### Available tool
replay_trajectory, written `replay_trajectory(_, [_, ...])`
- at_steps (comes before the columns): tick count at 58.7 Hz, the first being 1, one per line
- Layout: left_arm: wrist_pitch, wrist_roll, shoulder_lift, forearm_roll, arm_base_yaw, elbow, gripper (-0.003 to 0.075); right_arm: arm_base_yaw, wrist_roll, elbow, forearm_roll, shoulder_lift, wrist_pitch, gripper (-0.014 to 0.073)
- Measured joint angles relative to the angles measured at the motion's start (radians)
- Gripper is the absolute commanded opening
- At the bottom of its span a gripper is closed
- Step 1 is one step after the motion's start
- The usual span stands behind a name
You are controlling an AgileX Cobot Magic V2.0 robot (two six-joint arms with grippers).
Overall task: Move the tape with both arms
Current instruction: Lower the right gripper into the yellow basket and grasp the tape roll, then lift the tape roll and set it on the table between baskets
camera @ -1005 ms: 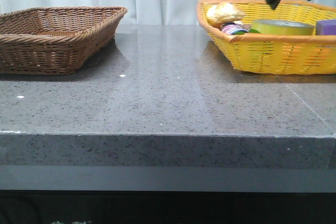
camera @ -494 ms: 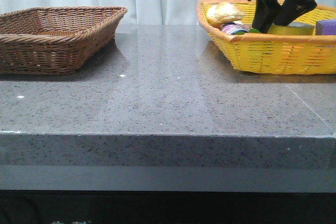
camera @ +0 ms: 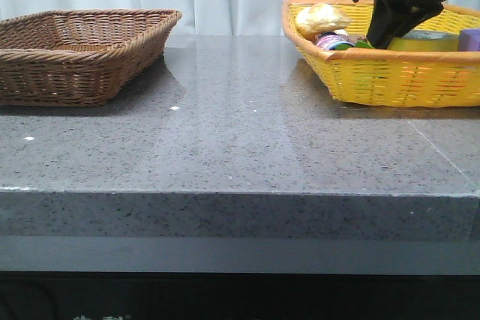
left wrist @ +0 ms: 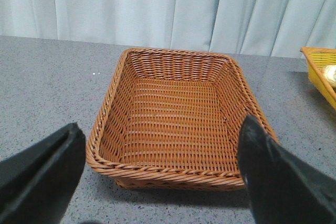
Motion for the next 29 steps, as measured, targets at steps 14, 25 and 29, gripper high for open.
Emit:
replay_trajectory(14, [0.000, 0.000, 0.000, 0.000, 0.000, 0.000, 0.0586, 0.000, 0.000, -0.002, 0.000, -0.052, 0.013, 0.0160])
replay_trajectory(25, [0.000, 0.000, 0.000, 0.000, 0.000, 0.000, 0.0586, 0.002, 0.000, -0.002, 0.009, -0.156, 0.015, 0.0160])
replay_trajectory(29, [0.000, 0.000, 0.000, 0.000, 0.000, 0.000, 0.0586, 0.011, 0.000, -0.002, 0.024, -0.190, 0.019, 0.0160])
